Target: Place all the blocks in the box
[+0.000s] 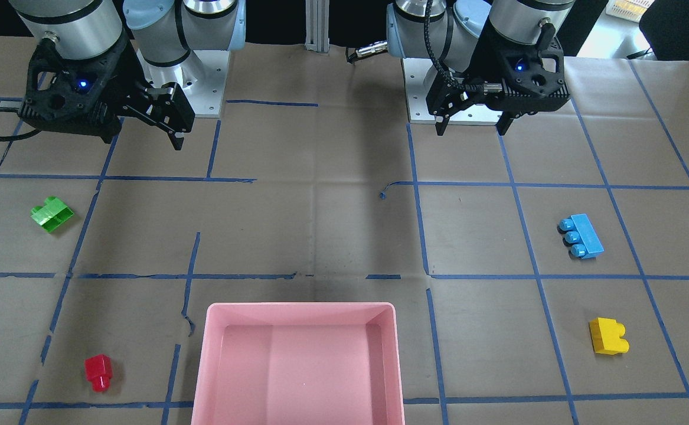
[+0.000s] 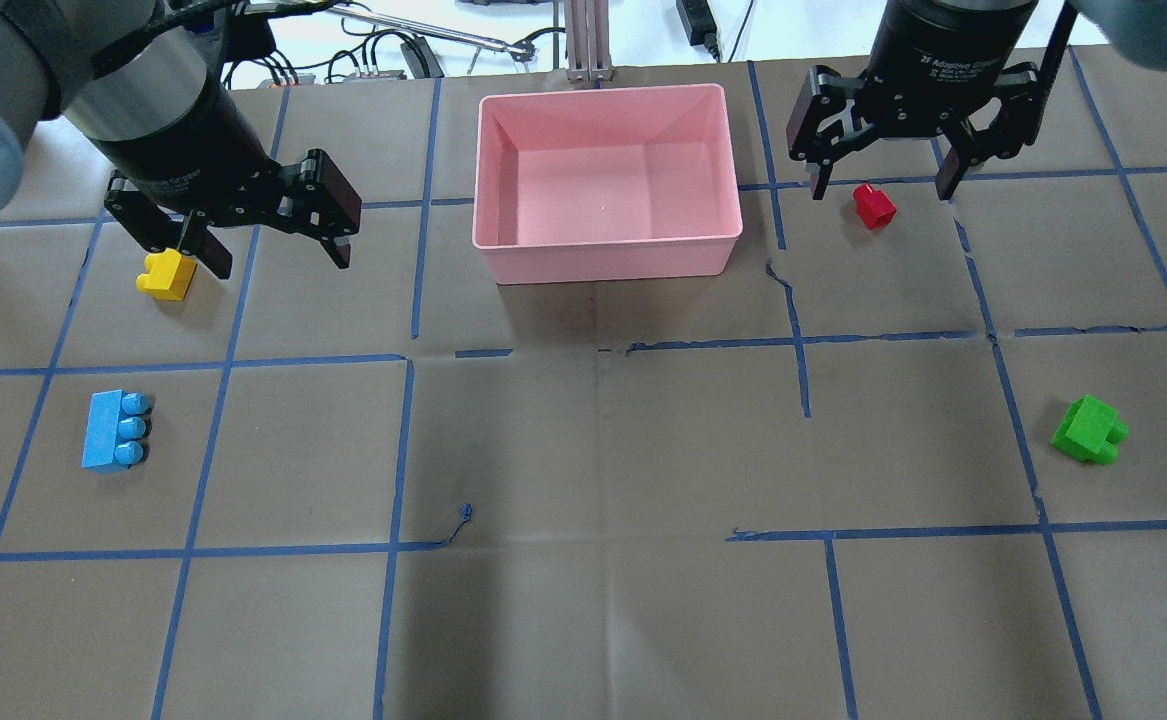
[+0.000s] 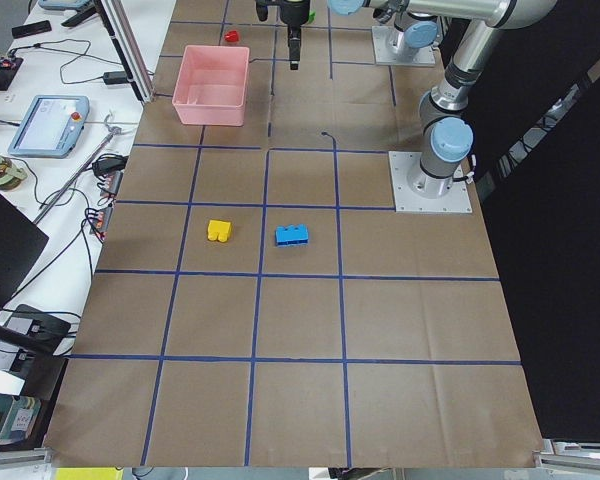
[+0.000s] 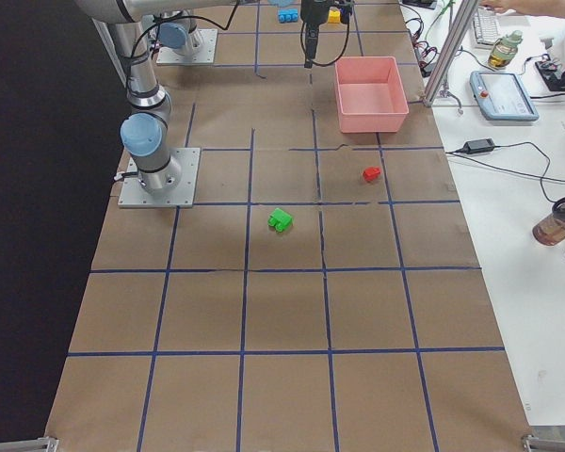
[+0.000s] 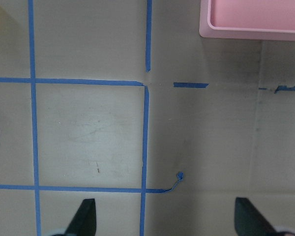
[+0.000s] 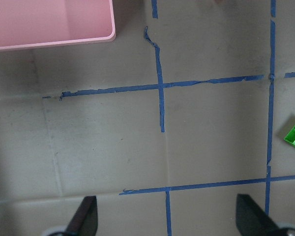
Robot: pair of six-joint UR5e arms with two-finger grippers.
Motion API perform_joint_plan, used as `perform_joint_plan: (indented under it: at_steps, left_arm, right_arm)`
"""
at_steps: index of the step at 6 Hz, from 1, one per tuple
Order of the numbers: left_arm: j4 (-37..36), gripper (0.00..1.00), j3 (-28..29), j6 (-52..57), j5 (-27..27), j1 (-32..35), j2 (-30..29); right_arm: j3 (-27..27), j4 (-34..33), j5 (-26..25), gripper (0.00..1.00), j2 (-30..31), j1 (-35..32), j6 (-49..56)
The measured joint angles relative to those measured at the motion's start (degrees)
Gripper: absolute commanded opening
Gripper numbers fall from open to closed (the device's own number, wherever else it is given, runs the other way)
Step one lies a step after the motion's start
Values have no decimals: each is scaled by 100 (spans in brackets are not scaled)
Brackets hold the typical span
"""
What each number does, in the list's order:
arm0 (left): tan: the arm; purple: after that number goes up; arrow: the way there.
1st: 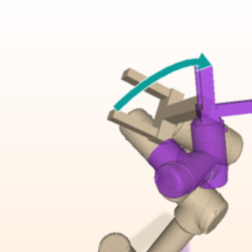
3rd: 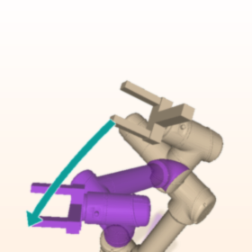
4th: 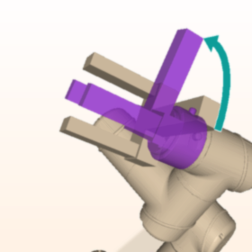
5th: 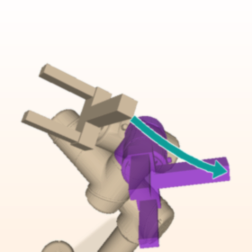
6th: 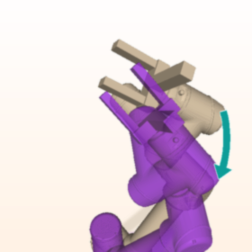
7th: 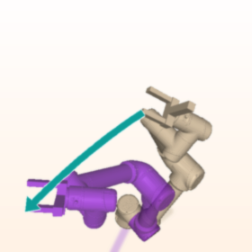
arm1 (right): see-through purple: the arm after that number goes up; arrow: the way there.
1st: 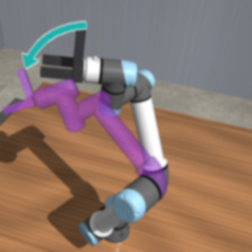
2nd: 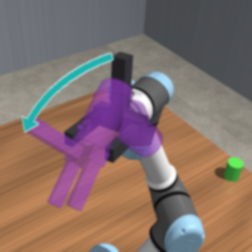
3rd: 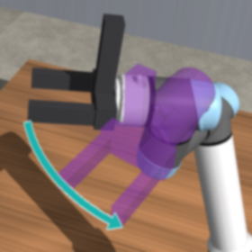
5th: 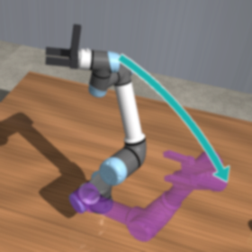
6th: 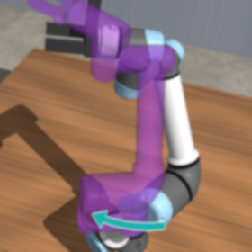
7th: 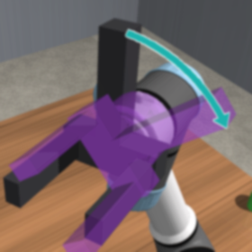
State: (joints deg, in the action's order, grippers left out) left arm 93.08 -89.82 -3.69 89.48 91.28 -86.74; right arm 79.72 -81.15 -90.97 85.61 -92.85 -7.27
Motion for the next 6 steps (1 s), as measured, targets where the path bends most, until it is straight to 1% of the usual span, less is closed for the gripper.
perform_joint_plan:
  at_steps: [3,4,6]
  left_arm:
    - [14,99,-17,49,37,-31,15]
    - [43,99,-36,169,107,-202,89]
    - [88,99,-159,376,167,-1047,179]
  right_arm:
    - [3,-2,0,100,0,-13,-8]
    - [6,1,0,100,0,-16,-16]
    - [8,-7,0,100,-6,-4,-9]
